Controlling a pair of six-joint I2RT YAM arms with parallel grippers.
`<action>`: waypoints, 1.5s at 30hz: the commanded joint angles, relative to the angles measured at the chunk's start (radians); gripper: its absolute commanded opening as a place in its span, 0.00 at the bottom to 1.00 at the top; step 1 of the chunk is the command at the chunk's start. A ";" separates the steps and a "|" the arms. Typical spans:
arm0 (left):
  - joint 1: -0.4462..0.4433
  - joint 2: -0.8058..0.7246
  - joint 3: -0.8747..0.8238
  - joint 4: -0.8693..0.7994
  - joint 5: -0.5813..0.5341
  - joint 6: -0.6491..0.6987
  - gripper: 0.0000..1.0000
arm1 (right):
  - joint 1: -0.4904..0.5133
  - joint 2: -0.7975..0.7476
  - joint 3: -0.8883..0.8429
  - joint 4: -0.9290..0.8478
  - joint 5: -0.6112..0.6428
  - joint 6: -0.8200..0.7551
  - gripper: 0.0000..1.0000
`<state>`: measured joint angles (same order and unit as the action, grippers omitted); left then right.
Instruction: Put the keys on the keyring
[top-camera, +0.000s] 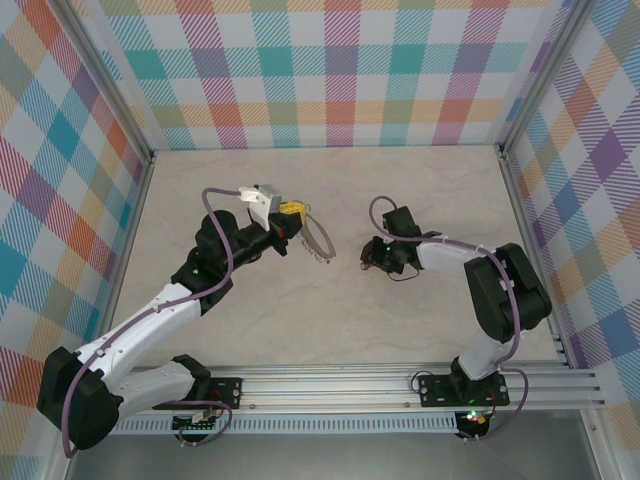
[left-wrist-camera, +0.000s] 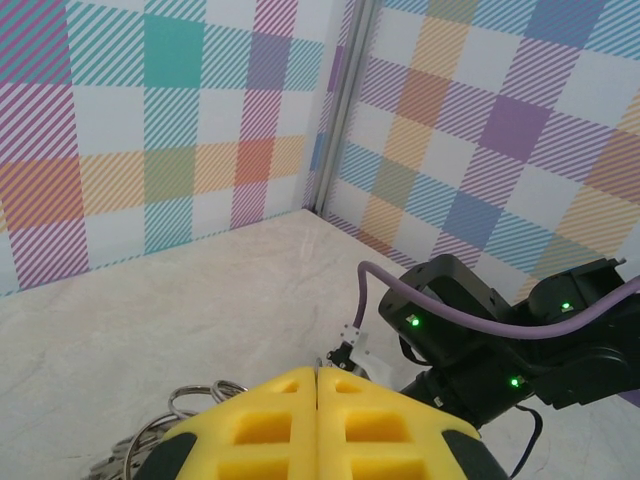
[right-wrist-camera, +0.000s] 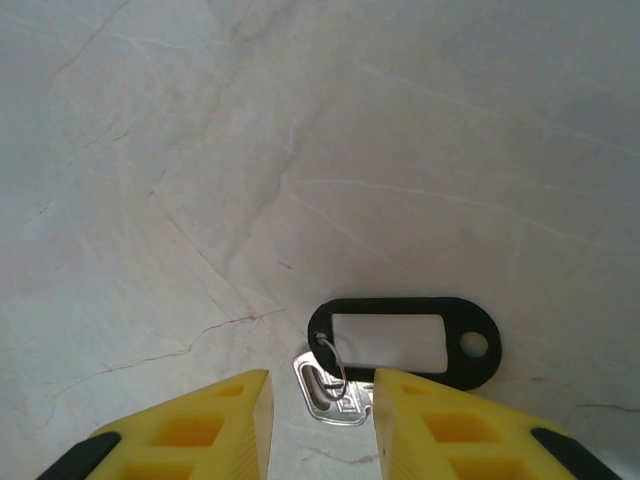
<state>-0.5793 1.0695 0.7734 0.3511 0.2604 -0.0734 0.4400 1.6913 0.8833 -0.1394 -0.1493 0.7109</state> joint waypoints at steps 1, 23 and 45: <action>0.009 -0.026 -0.007 0.082 0.007 -0.012 0.00 | 0.009 0.029 0.035 -0.021 0.009 -0.005 0.32; 0.013 0.004 -0.010 0.119 0.017 -0.030 0.00 | 0.040 0.049 0.092 -0.060 0.041 -0.034 0.32; 0.019 0.002 -0.023 0.132 0.018 -0.037 0.00 | 0.068 0.106 0.155 -0.110 0.063 -0.060 0.23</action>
<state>-0.5732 1.0740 0.7555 0.4034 0.2680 -0.0948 0.4992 1.7775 1.0073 -0.2260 -0.0887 0.6651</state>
